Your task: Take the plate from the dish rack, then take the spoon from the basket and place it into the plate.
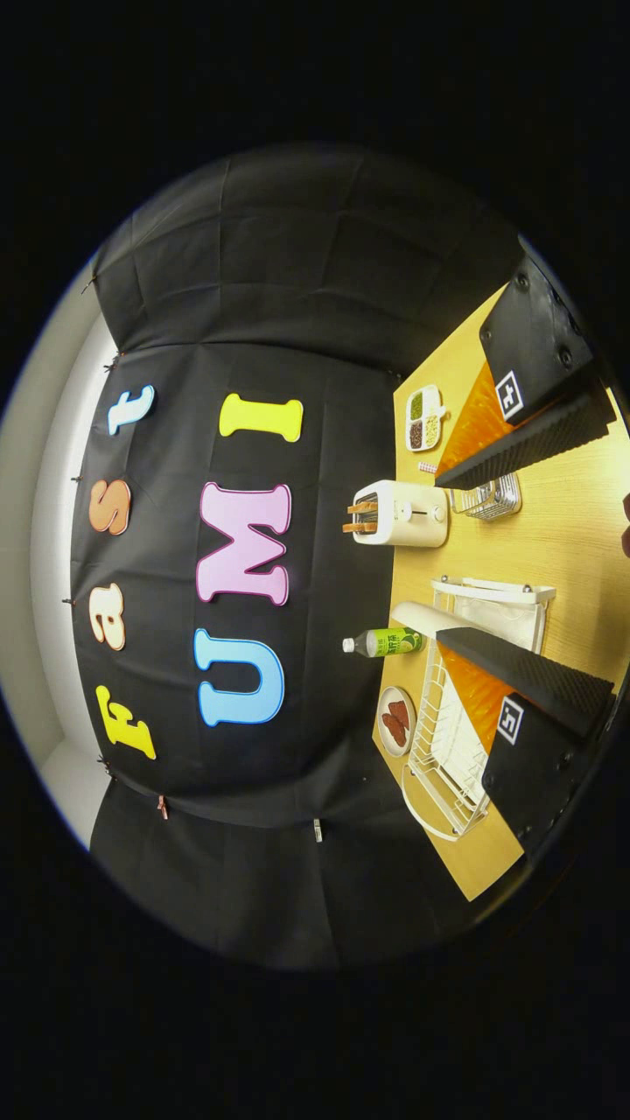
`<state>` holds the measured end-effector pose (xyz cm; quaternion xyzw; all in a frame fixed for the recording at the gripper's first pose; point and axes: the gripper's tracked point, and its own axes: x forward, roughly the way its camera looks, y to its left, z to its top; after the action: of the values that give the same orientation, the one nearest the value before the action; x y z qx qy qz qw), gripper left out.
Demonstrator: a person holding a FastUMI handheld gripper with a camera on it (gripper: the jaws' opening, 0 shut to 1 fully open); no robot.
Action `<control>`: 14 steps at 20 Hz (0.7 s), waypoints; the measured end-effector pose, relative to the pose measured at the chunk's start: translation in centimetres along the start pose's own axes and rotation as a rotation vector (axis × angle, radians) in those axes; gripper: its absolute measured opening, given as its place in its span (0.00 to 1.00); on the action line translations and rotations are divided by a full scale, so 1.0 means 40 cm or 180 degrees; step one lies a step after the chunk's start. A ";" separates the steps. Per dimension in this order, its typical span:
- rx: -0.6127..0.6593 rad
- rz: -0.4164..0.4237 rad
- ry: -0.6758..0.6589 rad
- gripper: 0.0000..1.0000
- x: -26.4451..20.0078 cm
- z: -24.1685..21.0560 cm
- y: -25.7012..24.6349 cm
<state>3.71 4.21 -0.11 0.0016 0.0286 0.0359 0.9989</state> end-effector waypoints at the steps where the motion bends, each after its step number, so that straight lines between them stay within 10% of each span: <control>1: -0.0005 0.0013 0.0018 0.98 0.023 0.008 0.003; 14: 0.0027 0.0232 0.0855 0.98 0.327 -0.053 0.134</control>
<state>16.25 10.52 -2.95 0.0020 0.1621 0.0718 0.9842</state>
